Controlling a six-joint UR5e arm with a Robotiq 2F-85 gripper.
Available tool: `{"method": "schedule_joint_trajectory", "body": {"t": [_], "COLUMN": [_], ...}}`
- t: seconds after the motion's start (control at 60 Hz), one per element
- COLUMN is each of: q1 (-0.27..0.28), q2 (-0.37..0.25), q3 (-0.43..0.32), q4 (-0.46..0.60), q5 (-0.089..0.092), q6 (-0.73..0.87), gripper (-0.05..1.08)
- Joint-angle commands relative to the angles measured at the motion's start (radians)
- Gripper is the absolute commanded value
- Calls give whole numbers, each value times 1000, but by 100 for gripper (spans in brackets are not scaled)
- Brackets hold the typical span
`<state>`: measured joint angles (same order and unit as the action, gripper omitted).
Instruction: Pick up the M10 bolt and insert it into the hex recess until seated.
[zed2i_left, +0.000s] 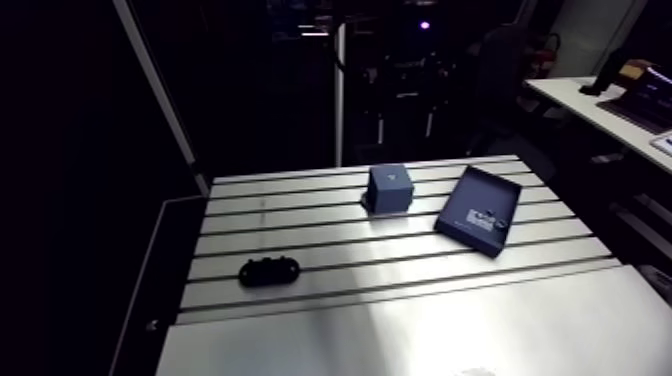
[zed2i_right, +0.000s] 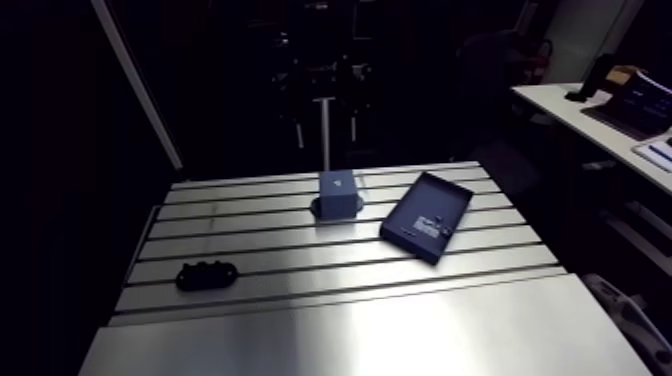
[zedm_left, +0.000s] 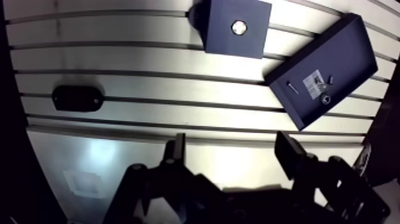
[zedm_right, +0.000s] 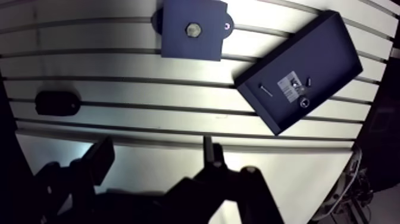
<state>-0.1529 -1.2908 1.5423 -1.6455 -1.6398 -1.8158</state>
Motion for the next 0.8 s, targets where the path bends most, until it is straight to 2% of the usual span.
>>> {"method": "schedule_joint_trajectory", "body": {"t": [0.017,0.033,0.117,0.317,0.433,0.633,0.8], "q1": [13,13,17,30,33,50,53], "q2": [-164,-180,-225,-255,-272,-279,-293], "q3": [-35,-30,-10,5,-1,-2,3], "q4": [143,146,138,88,88,97,92], "q5": [51,59,66,88,88,101,93], "q6": [48,48,42,33,31,31,33], "gripper": [0,0,0,0,0,1,1]}}
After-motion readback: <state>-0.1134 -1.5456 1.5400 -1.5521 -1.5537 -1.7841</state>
